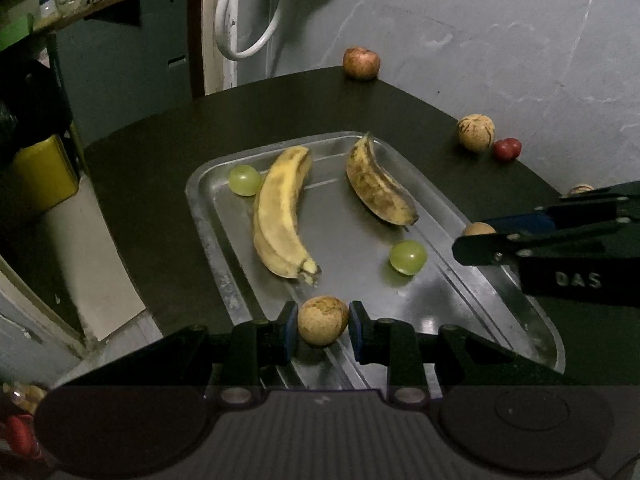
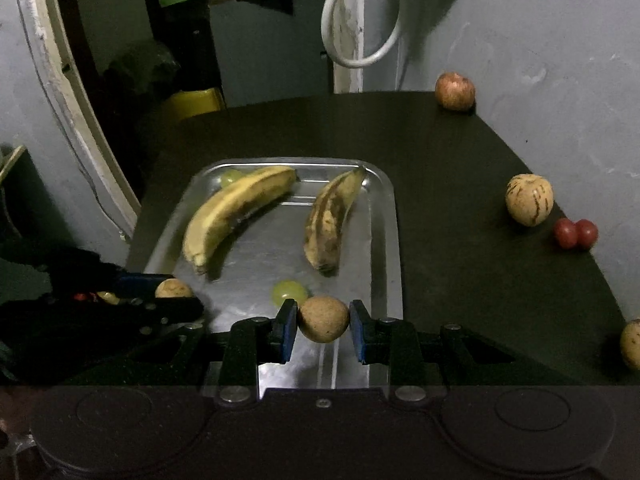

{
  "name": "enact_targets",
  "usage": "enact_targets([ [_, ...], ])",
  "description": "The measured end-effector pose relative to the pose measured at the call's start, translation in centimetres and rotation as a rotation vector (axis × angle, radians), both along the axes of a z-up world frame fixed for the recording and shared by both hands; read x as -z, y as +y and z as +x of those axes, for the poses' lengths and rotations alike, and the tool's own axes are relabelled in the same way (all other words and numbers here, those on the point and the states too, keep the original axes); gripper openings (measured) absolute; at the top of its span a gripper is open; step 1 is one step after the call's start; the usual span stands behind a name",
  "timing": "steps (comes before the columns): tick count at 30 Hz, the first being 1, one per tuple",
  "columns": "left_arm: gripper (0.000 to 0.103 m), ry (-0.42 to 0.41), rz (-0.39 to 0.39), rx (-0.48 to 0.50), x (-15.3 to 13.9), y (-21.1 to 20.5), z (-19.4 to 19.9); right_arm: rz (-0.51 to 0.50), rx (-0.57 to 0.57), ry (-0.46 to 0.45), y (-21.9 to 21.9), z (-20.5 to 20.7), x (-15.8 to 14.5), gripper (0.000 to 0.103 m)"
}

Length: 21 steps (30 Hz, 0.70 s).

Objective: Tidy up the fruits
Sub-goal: 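Carry the tan fruits in both tools over the tray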

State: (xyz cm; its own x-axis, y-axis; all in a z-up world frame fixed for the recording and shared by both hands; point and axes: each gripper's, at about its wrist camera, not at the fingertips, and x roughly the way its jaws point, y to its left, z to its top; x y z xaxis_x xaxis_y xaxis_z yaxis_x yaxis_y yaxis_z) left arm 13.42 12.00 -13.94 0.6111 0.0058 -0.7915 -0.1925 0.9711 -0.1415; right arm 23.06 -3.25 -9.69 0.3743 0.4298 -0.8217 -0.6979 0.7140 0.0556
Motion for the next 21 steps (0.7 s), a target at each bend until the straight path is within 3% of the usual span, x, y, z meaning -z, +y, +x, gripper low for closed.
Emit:
enact_targets([
  [21, 0.03, 0.016, 0.004, -0.026, 0.4, 0.2, 0.7, -0.028, -0.032, 0.059, 0.4, 1.2, 2.4, 0.03],
])
